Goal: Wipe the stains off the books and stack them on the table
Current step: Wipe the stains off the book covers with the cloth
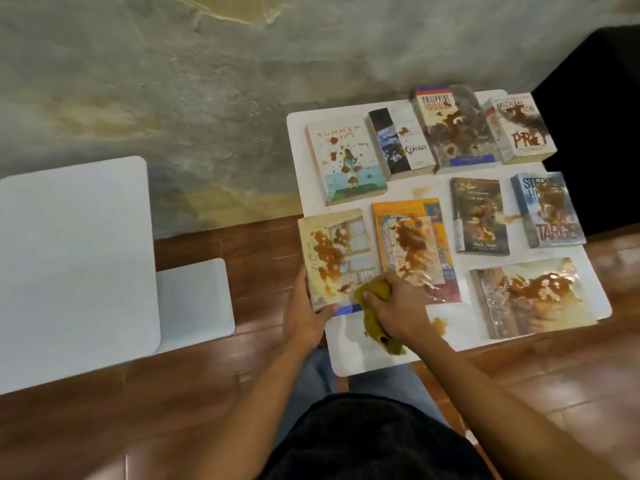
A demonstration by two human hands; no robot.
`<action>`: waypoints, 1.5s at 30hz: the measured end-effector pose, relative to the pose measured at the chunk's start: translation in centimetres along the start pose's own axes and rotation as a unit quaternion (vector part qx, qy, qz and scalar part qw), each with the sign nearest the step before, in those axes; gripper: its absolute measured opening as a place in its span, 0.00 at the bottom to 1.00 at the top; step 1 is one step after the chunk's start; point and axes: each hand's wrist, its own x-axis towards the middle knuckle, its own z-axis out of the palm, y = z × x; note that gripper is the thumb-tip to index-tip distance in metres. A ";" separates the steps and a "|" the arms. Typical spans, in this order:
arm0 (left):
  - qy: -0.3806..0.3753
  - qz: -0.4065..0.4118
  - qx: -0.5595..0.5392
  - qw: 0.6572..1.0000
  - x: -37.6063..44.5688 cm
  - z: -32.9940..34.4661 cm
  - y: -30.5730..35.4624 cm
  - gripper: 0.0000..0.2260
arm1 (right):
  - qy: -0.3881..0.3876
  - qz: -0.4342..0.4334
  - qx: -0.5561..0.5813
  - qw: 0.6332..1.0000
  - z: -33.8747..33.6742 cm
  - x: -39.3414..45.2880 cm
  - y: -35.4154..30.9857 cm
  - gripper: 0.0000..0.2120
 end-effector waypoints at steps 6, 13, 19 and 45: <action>0.002 0.012 0.033 0.999 0.1 0.1 -1.0 0.45 | -0.007 -0.001 -0.041 0.999 3.2 0.3 -1.1 0.10; -0.020 0.018 0.042 0.999 -0.4 -0.1 -1.3 0.44 | 0.019 0.043 -0.075 0.996 2.2 1.1 0.5 0.15; -0.026 0.006 0.054 0.998 0.0 -0.3 -1.0 0.46 | -0.001 0.036 -0.111 0.993 2.8 1.0 -0.4 0.14; -0.081 -0.003 0.164 0.983 0.4 -0.7 0.5 0.44 | -0.013 0.010 -0.232 0.972 0.2 1.9 -2.9 0.15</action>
